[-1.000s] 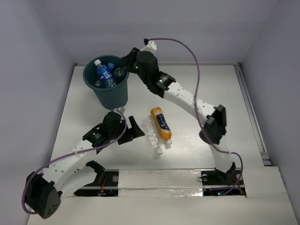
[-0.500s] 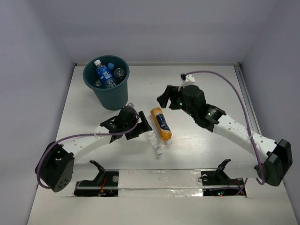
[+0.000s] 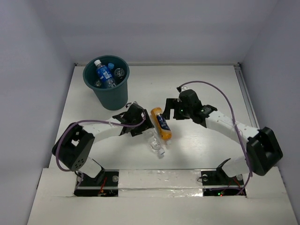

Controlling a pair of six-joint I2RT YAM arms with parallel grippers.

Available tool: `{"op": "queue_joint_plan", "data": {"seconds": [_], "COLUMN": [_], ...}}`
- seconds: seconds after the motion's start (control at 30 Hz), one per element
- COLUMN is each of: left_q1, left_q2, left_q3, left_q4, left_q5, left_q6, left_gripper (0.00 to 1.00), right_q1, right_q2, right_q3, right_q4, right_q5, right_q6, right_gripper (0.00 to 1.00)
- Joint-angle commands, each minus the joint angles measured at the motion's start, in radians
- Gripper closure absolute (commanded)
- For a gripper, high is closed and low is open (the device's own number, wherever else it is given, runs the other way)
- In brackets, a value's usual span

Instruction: Put the plastic bottles in the bin

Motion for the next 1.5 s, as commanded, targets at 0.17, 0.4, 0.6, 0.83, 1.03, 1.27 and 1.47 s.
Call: {"op": "queue_joint_plan", "data": {"seconds": [0.17,0.4,0.6,0.83,1.03,1.27,1.47], "left_q1": [-0.006,-0.006,0.179,0.426,0.559,0.586,0.586], "left_q2": [-0.039,-0.283,-0.441,-0.308,-0.164,-0.072,-0.056], "left_q3": [-0.001,0.015,0.297,0.828,1.097,1.170,1.050], "left_q4": [-0.035,-0.190,-0.396,-0.534,-0.545,-0.547,-0.459], "left_q5": [-0.109,-0.152,-0.136,-0.173,-0.290,-0.520,-0.581], "left_q6": [0.007,0.043,0.188,0.404,0.501,0.637,0.705], "left_gripper": [0.42,0.58,0.61,0.63,0.64,0.65,0.65], "right_q1": [-0.005,-0.005,-0.005,-0.005,-0.005,-0.005,-0.005], "right_q2": [0.218,0.454,0.542,0.438,0.252,0.076,0.034], "right_q3": [0.183,0.321,0.358,0.303,0.211,0.206,0.313], "right_q4": [-0.035,-0.070,-0.066,-0.038,-0.029,-0.076,-0.127], "right_q5": [-0.102,-0.122,-0.117,-0.116,-0.124,-0.095,-0.097], "right_q6": [-0.097,-0.168,-0.162,-0.137,-0.110,-0.096,-0.085], "right_gripper": [0.03,0.02,0.13,0.45,0.45,0.44,0.44]}}
